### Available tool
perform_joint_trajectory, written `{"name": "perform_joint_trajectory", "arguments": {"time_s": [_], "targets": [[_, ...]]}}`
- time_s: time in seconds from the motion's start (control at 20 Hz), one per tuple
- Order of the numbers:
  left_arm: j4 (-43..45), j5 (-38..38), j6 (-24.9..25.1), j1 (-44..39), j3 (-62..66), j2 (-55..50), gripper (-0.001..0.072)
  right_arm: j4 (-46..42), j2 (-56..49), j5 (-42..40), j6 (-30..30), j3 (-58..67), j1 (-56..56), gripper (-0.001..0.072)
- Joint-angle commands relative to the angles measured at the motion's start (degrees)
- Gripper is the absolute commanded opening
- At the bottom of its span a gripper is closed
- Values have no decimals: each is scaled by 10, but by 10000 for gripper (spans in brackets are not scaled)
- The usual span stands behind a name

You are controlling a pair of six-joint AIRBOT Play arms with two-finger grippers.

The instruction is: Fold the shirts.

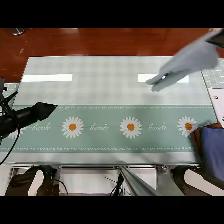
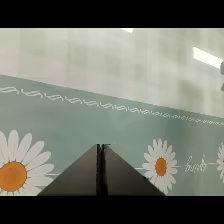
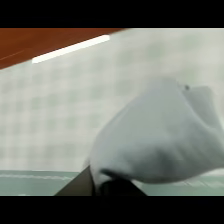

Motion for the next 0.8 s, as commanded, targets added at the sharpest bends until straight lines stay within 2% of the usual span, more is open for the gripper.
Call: {"name": "perform_joint_trajectory", "arguments": {"time_s": [0.0, 0.15, 0.25, 0.55, 0.75], "targets": [[0, -2, 0, 0, 0, 0, 21, -108, 36, 119, 26, -3, -86, 21], [0, -2, 0, 0, 0, 0, 21, -195, 89, 188, 14, -61, -119, 21], [0, -2, 0, 0, 0, 0, 20, -282, 147, 181, 15, -121, -141, 21], [0, -1, 0, -6, 0, 0, 21, -461, 285, 200, 33, -250, -329, 22], [-9, 0, 0, -23, 0, 0, 21, -493, 336, 198, 53, -281, -403, 22]]}}
